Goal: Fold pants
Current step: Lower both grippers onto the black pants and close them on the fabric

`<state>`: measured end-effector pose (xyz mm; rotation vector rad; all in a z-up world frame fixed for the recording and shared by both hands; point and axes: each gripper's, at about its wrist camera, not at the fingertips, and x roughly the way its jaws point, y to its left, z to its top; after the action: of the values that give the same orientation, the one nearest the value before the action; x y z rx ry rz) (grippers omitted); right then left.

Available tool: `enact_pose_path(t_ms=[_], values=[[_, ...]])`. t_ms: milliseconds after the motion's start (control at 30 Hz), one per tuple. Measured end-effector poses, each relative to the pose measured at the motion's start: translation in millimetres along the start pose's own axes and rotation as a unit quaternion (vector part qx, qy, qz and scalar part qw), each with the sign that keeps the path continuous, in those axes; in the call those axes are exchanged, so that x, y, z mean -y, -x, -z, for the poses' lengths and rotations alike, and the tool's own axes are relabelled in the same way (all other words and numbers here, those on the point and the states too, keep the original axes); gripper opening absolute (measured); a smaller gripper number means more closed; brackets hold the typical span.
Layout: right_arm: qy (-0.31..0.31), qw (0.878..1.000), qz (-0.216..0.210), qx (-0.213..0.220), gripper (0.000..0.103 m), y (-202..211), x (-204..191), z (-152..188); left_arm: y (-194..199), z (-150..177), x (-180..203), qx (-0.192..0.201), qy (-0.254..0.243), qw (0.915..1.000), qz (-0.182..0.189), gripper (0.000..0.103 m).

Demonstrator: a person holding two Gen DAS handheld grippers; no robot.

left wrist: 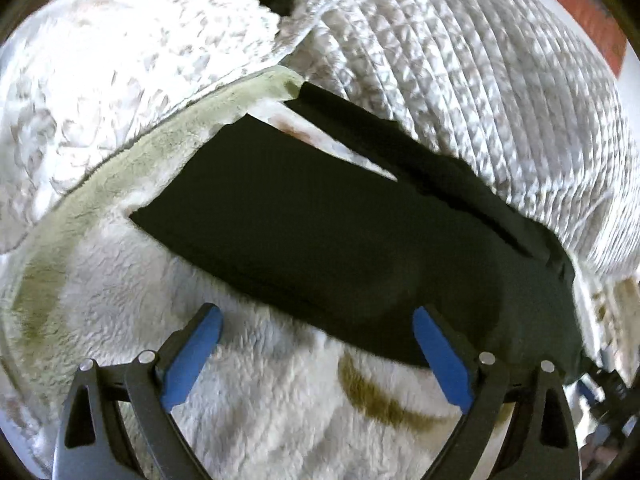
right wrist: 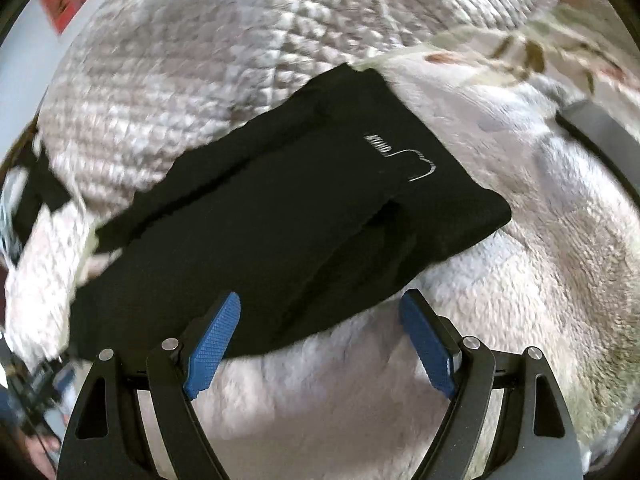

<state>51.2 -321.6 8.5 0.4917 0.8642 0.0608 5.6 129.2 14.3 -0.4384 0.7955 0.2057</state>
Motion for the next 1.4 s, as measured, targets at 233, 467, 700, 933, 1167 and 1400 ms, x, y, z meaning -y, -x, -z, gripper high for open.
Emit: enact_pose_path(t_ms=[233, 467, 700, 933, 1167, 1400], values=[[-0.062, 0.997, -0.030, 0.027, 0.078, -11, 19, -23, -14, -16, -7, 0.022, 0.032, 0.9991, 0.014, 0.094], [-0.100, 0.994, -0.021, 0.036, 0.019, -21, 40, -32, -24, -28, -12, 0.033, 0.044, 0.9983, -0.021, 0.054], [-0.097, 0.994, -0.037, 0.044, 0.005, -14, 42, -32, -26, -32, -18, 0.027, 0.059, 0.9975, -0.028, 0.005], [-0.085, 0.993, -0.062, 0.045, 0.004, 28, 35, -26, 11, -29, -15, 0.030, 0.042, 0.9987, 0.004, 0.004], [-0.089, 0.993, -0.074, 0.026, 0.004, 79, 56, 7, 62, 0, -34, 0.033, 0.032, 0.9988, 0.016, 0.004], [-0.092, 0.995, -0.036, -0.010, 0.004, 88, 82, 33, 67, 42, -49, 0.002, 0.017, 0.9999, 0.000, 0.004]])
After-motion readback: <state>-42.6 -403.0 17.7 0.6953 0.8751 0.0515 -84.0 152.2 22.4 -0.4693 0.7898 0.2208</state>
